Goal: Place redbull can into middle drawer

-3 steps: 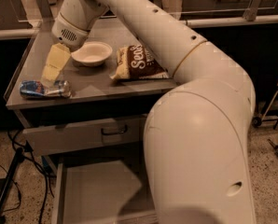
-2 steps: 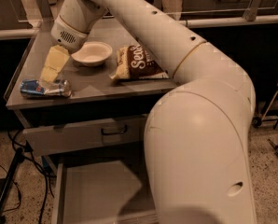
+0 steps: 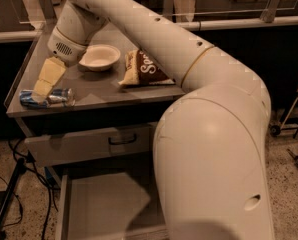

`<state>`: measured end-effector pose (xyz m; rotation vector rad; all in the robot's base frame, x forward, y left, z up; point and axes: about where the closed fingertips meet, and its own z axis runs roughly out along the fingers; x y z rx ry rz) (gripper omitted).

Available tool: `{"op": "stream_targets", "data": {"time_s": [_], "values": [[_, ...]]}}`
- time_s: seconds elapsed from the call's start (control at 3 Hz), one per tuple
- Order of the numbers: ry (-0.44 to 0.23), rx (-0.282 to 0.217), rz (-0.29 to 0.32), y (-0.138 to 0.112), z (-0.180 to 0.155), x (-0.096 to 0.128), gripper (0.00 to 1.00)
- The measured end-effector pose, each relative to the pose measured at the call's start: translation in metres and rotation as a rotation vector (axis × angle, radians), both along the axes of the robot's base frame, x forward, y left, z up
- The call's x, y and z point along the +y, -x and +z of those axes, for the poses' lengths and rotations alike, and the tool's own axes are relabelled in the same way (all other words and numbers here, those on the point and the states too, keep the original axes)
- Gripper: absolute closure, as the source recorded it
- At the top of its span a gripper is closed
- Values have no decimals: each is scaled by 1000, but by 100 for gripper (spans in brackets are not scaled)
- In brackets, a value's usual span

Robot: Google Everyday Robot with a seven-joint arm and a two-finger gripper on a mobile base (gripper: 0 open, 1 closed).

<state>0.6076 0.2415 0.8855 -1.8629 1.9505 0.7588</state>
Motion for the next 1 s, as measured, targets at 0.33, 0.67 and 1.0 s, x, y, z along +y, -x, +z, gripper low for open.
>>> {"op": "stream_targets", "data": {"time_s": [0.33,0.67,1.0], "values": [[14,18,-24,1,-10,3,0],[27,30,-46,1,-18,4,0],[41,40,-58,3,-26,4,0]]}}
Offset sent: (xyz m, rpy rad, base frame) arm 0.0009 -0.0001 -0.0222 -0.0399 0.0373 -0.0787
